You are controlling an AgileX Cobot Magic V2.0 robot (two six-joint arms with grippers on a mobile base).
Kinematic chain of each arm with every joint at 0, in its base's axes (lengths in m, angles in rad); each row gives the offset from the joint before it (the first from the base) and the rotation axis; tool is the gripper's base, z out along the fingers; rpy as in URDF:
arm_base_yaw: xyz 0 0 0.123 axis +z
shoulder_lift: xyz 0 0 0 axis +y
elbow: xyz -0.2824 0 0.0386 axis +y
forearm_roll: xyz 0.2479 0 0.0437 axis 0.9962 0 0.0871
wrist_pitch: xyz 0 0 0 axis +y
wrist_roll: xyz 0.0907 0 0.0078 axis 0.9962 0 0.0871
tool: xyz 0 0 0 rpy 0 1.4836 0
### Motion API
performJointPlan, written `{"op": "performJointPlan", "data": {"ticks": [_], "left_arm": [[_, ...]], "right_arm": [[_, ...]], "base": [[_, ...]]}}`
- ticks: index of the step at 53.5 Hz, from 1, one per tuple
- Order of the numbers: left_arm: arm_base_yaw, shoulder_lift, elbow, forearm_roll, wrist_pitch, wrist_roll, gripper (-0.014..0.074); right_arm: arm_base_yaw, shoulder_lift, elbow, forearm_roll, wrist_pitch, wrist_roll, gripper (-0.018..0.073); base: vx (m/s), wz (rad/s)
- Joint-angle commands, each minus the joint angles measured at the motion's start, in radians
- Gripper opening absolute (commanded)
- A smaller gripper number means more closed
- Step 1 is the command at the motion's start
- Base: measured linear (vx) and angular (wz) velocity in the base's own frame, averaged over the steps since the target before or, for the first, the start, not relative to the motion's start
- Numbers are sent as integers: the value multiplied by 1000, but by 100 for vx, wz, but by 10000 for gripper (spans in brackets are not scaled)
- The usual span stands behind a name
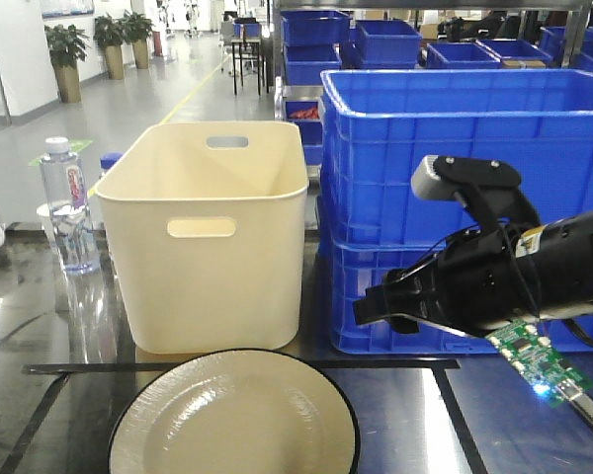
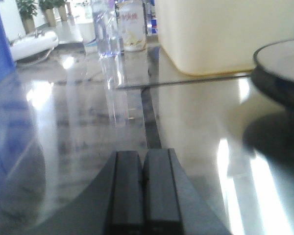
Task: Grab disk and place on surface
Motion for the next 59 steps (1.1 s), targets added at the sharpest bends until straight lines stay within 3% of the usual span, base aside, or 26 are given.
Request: {"op": "performJointPlan", "data": {"ticks": [1,11,50,59], "left_arm": [[8,5,24,-23,-169,-12,-9],[8,0,20,-22,-220,-12,-9],[8,0,20,-22,-212,-11,-9],[8,0,20,-22,-212,-11,-9]], "right_arm": [[-7,-35,-34,12,-50,-4,515],[-7,-32,-34,8,-42,-4,515],[-7,-32,-34,4,-39,-6,514],[-7,-38,-31,-27,-11,-1,435]], "base": [[-1,3],[0,0],[0,0],[0,0]]}}
